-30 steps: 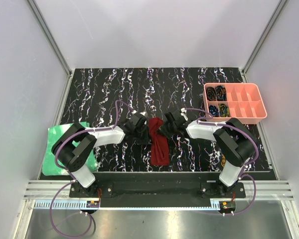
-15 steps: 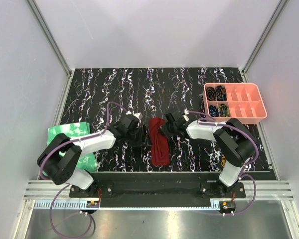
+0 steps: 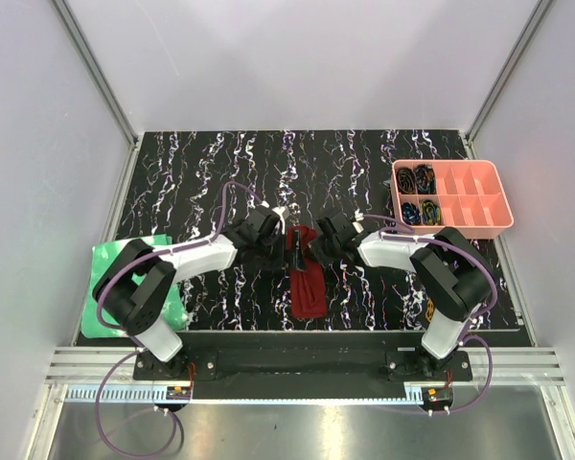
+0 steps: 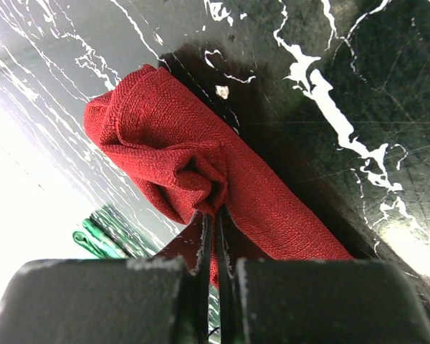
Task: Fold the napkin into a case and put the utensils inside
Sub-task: Fold the 2/3-rectangle-folded napkin at the center of the board.
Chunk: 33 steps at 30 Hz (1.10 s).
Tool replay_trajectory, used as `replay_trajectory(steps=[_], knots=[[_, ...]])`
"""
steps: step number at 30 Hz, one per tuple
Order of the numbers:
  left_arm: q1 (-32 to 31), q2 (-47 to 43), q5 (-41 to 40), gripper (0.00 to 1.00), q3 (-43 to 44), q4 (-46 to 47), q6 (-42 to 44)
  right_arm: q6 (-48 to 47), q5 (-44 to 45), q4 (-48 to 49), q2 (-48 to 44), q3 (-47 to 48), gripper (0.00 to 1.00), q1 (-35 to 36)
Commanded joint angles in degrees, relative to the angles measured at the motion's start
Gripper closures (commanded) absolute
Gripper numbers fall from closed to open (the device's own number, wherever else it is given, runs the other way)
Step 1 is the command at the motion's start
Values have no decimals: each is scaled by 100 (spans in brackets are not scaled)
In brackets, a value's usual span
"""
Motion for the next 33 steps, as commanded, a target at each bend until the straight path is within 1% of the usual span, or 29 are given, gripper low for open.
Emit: replay_trajectory(steps=[1,6,9,13,17,20,21,23,24,27,28,30,31,32,33], knots=[[-50,252,171,17,221,149,145,-51,132,-128,-67,208,100,70],[-77,357,223,16,265,316,215,28,71,-128,-67,208,100,79],[-77,173,241,13,151,587,268,45,27,-128,-84,234,100,70],[-112,23,171,11,89,659,391,46,-122,-136,-14,340,100,79],[-112,391,232,13,151,598,356,10,-281,-180,135,489,100,79],[-112,480,127,22,116,597,330,220,-474,-111,162,384,100,70],[-112,515,92,27,89,589,312,256,-526,-84,170,367,100,79],[-103,533,39,33,72,580,285,353,-536,-14,144,340,100,79],[-103,516,13,41,37,580,268,396,-510,-5,144,323,100,70],[-103,393,-127,53,-7,519,277,458,-553,83,170,252,100,70],[-103,349,-206,60,-16,492,285,450,-562,109,188,243,100,79],[-94,270,-259,63,-86,492,294,327,-501,118,162,235,100,79],[-86,200,-268,66,-104,492,294,126,-474,179,118,208,97,70],[-77,199,-260,67,-122,475,312,-58,-396,189,83,182,96,70],[-68,199,-260,69,-130,457,312,-530,-334,197,48,199,87,62]])
